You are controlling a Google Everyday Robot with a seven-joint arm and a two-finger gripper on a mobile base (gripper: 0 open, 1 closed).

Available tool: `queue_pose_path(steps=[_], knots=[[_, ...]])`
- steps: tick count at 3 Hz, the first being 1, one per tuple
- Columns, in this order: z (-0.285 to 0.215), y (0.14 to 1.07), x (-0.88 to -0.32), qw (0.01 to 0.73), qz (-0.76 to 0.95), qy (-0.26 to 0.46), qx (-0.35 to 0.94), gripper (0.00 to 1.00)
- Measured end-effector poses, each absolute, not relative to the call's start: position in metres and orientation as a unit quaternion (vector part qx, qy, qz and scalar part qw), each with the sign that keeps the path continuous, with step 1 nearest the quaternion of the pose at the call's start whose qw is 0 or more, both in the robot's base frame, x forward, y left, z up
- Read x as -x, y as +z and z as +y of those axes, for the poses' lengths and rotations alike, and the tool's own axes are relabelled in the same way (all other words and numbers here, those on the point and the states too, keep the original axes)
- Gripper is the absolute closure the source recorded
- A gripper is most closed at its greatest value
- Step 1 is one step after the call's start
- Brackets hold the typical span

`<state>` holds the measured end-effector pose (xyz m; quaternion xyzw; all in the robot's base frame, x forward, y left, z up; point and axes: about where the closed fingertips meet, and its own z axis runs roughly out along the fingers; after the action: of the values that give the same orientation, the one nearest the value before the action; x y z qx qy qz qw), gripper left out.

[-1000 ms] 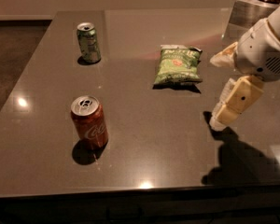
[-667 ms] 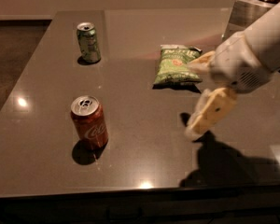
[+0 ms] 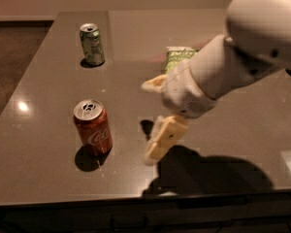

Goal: Knock coke can over

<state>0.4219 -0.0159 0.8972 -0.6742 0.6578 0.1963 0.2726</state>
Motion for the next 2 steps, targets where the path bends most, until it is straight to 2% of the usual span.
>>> queue_pose_path(steps=[2], knots=[[0.070,0.886,-0.416,0.267,0.633,0.239,0.686,0.00]])
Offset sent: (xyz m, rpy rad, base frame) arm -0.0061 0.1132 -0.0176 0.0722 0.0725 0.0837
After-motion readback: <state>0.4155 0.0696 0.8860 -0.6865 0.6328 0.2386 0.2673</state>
